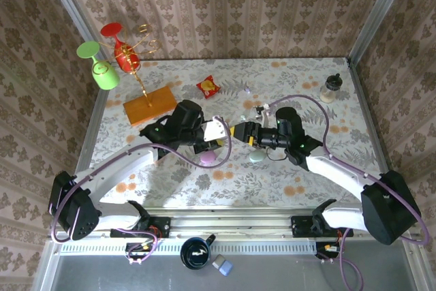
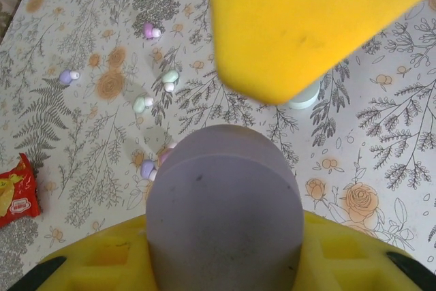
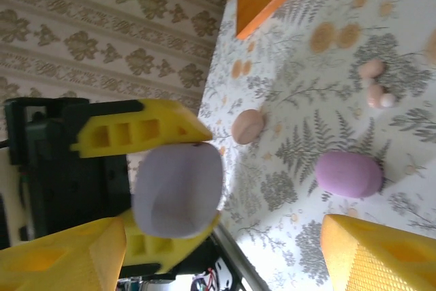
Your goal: Insert wireless bluetooth earbuds into charging case
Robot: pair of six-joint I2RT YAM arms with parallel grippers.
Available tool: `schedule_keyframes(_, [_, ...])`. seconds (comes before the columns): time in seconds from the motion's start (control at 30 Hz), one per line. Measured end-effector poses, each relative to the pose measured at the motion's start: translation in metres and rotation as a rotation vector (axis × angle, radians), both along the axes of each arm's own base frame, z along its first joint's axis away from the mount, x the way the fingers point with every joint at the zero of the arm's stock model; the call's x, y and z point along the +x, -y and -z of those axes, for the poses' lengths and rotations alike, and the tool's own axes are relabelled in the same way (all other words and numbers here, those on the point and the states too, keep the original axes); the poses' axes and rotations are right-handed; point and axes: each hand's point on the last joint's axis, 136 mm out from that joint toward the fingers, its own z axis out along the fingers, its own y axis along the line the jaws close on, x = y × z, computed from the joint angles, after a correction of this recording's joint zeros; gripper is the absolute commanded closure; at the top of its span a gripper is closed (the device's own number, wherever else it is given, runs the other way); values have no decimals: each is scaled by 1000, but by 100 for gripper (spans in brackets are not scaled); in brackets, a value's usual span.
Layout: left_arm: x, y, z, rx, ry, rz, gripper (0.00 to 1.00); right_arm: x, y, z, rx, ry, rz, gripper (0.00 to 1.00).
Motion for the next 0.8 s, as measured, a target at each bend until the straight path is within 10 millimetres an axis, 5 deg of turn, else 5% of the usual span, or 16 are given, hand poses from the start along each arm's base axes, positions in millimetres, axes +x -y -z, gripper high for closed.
schedule_keyframes(0.3, [-2, 4, -1, 2, 16, 14, 72, -1, -19, -1, 25, -36, -44, 37])
schedule_keyframes(0.53, [-4, 1, 7, 26, 20, 16, 72, 0, -25, 6, 33, -73, -53, 61])
schedule_keyframes(0.8, [-3, -2, 12, 40, 22, 7, 71, 0, -29, 6, 40, -75, -70, 67])
